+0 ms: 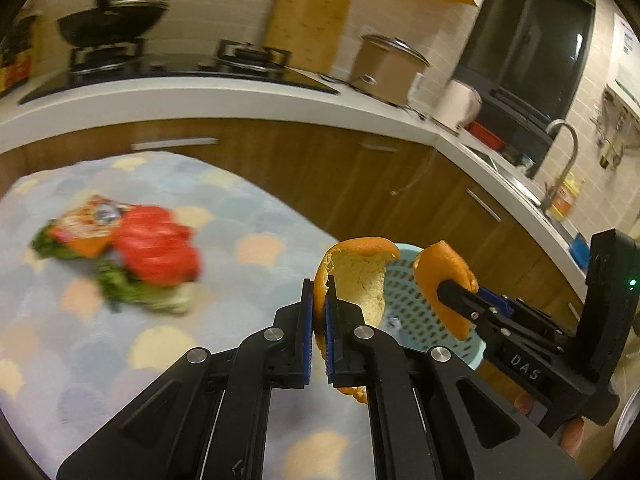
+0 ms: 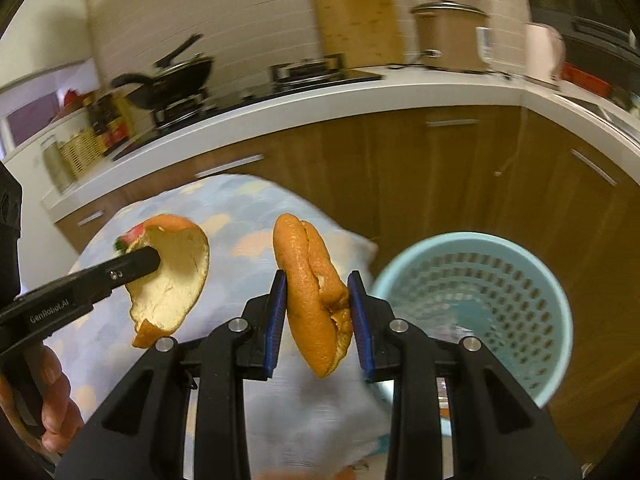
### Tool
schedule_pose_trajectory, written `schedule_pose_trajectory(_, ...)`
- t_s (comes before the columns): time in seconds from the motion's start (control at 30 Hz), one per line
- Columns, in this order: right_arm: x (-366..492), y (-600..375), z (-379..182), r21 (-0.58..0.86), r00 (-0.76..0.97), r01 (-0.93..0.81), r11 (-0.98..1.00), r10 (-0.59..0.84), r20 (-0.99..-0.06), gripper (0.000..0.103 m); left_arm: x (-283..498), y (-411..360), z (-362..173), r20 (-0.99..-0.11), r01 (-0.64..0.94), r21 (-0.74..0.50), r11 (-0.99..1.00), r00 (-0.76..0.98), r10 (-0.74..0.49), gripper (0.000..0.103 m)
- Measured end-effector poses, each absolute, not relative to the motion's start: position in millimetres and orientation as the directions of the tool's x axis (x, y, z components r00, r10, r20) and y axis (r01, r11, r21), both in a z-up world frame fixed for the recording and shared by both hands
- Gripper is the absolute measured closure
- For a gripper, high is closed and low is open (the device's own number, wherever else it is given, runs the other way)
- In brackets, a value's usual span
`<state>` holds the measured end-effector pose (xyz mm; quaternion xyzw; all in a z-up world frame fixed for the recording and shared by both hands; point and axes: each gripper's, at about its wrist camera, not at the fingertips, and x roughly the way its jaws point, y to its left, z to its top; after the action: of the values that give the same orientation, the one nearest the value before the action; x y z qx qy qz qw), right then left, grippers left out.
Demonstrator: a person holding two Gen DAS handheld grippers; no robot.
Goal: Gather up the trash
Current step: 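Carry both bread pieces over the blue basket and open both tools to drop them, then move both open tools back over the table toward the bok choy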
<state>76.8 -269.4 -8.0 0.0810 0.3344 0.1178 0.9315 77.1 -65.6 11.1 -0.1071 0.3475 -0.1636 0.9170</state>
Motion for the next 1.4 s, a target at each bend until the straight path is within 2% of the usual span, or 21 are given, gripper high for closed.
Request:
schedule_pose_trajectory(0.3,82.5,-360.0,-32.8,0.306,0.757,0.004,0.952,0.198,-0.623,0.075,113.2,-149.1,-7.4,-0.646,0.318,-0.284,0.905,0.634,-0.426,0.100)
schedule_pose_trajectory(0.5,84.8,-389.4,-52.2,0.306,0.741,0.068,0.950,0.157,-0.652,0.075,132.3,-193.6,-21.4,-0.664,0.367,-0.257,0.894,0.605,-0.439,0.100)
schedule_pose_trajectory(0.93,109.1,-407.1,-99.7,0.318,0.641,0.164,0.934,0.144,-0.754,0.074,167.4,-218.5,-66.1,-0.751,0.335,-0.219,0.916,0.541,-0.378,0.099)
schedule_pose_trajectory(1.0,112.8,-405.1,-104.8,0.320,0.624,0.161,0.934,0.155,-0.766,0.071,169.8,-220.2,-69.4,-0.760,0.330,-0.211,0.920,0.536,-0.366,0.095)
schedule_pose_trajectory(1.07,115.0,-403.4,-108.8,0.321,0.609,0.160,0.934,0.162,-0.776,0.066,170.4,-220.0,-70.6,-0.766,0.323,-0.190,0.927,0.542,-0.346,0.081)
schedule_pose_trajectory(1.1,115.3,-402.7,-109.6,0.325,0.608,0.156,0.933,0.169,-0.776,0.061,169.1,-218.5,-69.5,-0.762,0.322,-0.183,0.929,0.551,-0.341,0.077)
schedule_pose_trajectory(1.17,114.6,-401.4,-108.8,0.332,0.613,0.148,0.932,0.177,-0.770,0.057,166.6,-218.2,-65.4,-0.754,0.323,-0.172,0.931,0.564,-0.336,0.074)
schedule_pose_trajectory(1.27,113.3,-399.0,-105.4,0.331,0.620,0.133,0.934,0.182,-0.763,0.057,162.3,-214.0,-58.6,-0.745,0.326,-0.166,0.931,0.577,-0.335,0.069)
schedule_pose_trajectory(1.4,112.1,-395.8,-100.4,0.341,0.625,0.118,0.933,0.197,-0.755,0.057,157.4,-206.4,-53.1,-0.735,0.321,-0.173,0.931,0.587,-0.339,0.068)
